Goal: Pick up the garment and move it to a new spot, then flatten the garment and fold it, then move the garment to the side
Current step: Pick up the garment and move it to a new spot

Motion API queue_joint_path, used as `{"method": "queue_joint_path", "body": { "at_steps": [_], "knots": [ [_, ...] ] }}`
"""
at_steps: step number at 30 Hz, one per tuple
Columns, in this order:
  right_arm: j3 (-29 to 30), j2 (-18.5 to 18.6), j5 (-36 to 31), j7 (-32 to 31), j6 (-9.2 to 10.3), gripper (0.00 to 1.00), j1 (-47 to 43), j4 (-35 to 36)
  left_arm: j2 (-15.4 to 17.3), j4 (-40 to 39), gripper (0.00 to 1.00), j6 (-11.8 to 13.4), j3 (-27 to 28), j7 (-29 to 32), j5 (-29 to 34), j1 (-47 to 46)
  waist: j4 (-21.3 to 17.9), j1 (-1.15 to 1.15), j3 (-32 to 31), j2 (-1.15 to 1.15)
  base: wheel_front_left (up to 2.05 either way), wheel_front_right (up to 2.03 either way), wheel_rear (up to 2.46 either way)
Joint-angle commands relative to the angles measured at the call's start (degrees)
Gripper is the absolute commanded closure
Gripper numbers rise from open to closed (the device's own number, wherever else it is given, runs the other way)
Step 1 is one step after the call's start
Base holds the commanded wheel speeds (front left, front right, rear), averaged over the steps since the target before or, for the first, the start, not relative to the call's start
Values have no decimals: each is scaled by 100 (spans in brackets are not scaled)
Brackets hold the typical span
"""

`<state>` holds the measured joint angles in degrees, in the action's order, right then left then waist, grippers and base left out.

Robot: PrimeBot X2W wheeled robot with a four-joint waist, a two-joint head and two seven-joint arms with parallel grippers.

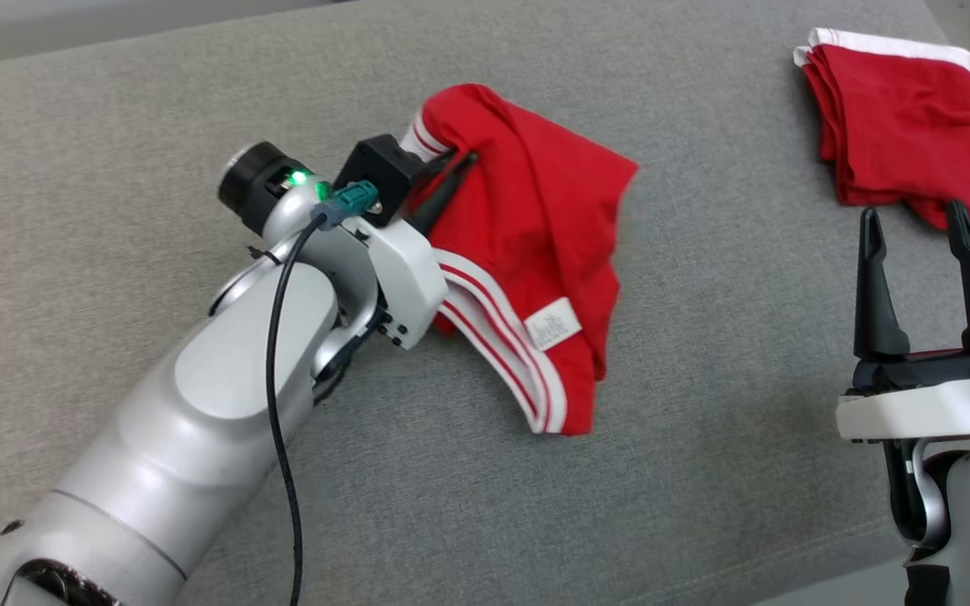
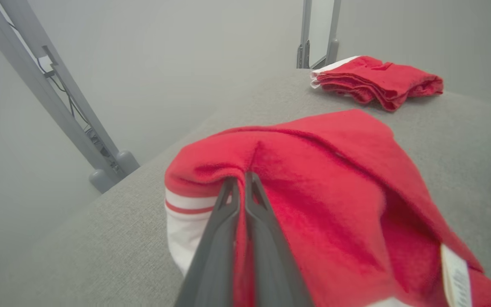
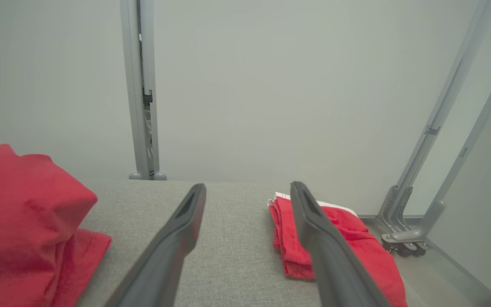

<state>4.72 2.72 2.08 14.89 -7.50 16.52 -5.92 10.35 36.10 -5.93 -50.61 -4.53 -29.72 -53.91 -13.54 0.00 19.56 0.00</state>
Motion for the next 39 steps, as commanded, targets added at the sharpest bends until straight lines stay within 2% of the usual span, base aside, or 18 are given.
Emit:
{"method": "queue_joint_path", "body": {
  "at_steps": [1,5,6,7,16,23,26,32,35,39],
  "knots": [
    [-37,21,49,28,0,0,64,-13,9,220,100,76,-21,-69,107,-138,-114,0,104,0,0,0,0],
    [-144,23,113,29,0,0,92,-56,-101,1058,100,286,-25,-194,207,-319,-206,0,163,0,0,0,0],
    [-178,22,120,28,0,0,100,-68,-140,1258,56,338,-12,-209,209,-352,-220,0,172,0,0,0,0],
    [-205,21,147,29,0,0,107,-79,-180,1433,0,387,8,-252,199,-390,-231,0,179,0,0,0,0],
    [-285,23,171,29,0,0,68,-166,-458,2448,0,695,204,-768,26,-532,-86,0,44,0,0,0,0],
    [-208,24,23,29,0,0,-30,-115,-584,2264,0,844,532,-1054,-180,-345,314,0,-287,0,0,0,0],
    [-159,24,-41,28,0,0,-95,-59,-555,1629,0,999,811,-1067,-126,-121,531,0,-450,0,0,0,0],
    [-332,30,-56,28,0,0,-265,116,-309,-273,0,1526,1724,-1067,342,982,875,0,-695,0,0,0,0],
    [-307,28,-56,28,0,0,-341,178,-204,-944,0,1665,2045,-1067,664,1660,1020,0,-804,0,0,0,0],
    [-263,27,51,28,0,0,-411,262,-153,-1398,0,1717,2262,-1069,933,2197,1176,0,-897,0,0,0,0]
  ]
}}
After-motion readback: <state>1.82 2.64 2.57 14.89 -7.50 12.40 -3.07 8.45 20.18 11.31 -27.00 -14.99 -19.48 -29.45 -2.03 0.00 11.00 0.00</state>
